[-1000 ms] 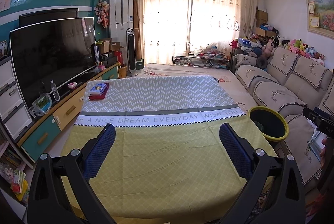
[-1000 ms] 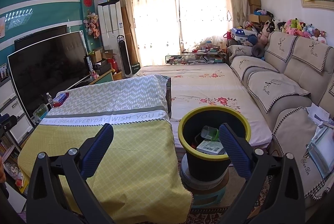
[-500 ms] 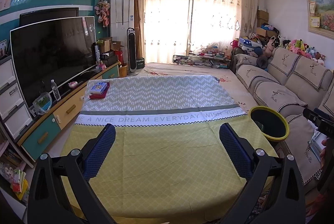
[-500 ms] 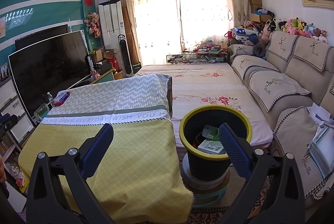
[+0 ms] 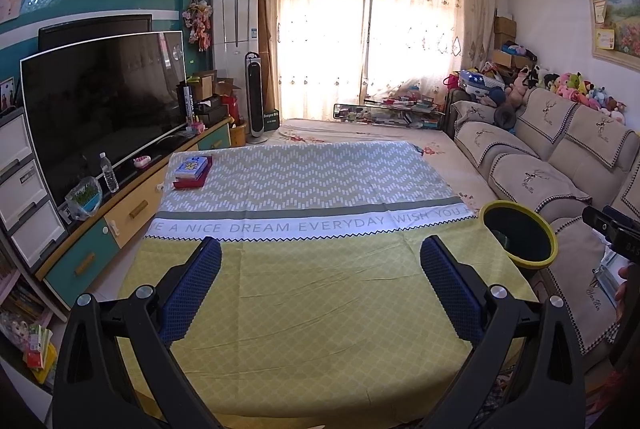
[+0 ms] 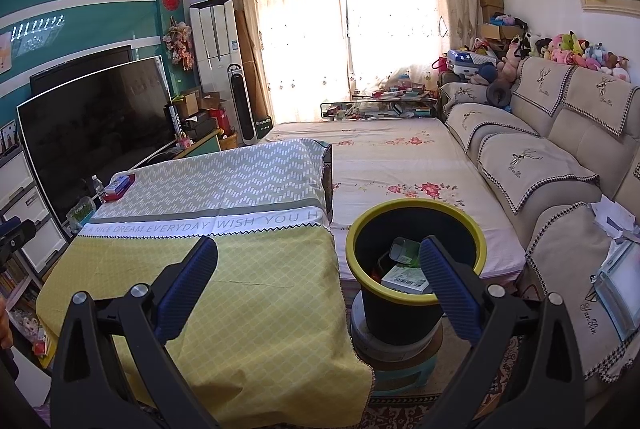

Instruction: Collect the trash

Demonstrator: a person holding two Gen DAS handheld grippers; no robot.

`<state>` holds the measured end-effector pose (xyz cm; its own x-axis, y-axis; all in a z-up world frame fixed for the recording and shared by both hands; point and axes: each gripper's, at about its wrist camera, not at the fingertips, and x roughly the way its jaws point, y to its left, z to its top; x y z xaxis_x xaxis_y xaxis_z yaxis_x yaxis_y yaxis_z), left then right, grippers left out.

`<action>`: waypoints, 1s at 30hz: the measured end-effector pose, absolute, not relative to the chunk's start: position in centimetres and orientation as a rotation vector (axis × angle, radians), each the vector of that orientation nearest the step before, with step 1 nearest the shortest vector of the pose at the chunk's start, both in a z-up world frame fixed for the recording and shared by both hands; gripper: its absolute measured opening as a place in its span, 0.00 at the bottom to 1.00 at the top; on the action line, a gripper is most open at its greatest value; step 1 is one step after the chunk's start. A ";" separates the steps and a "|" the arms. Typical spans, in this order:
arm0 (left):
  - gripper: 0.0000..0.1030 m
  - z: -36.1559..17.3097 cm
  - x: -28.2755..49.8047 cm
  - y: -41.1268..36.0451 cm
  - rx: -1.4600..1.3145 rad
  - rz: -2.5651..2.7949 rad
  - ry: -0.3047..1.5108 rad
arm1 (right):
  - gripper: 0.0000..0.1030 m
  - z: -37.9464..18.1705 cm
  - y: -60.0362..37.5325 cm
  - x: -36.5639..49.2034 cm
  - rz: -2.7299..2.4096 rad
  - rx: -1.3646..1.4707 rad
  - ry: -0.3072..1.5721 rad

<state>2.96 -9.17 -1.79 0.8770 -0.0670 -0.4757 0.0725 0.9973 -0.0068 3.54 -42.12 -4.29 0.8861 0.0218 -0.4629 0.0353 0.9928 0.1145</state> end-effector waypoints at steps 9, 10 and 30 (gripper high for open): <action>0.95 -1.8 2.9 -9.4 0.022 -0.075 0.501 | 0.93 -4.5 -42.2 3.6 -0.007 0.121 0.486; 0.95 -1.8 2.9 -9.4 0.022 -0.076 0.502 | 0.93 -4.5 -42.2 3.6 -0.006 0.121 0.486; 0.95 -1.8 3.4 -9.0 0.012 -0.079 0.524 | 0.93 -4.9 -42.1 3.6 -0.001 0.119 0.498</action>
<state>3.37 -9.01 -1.79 0.8630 -0.0723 -0.5000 0.0782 0.9969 -0.0092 3.62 -42.06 -4.91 0.8788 0.0278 -0.4764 0.0301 0.9931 0.1134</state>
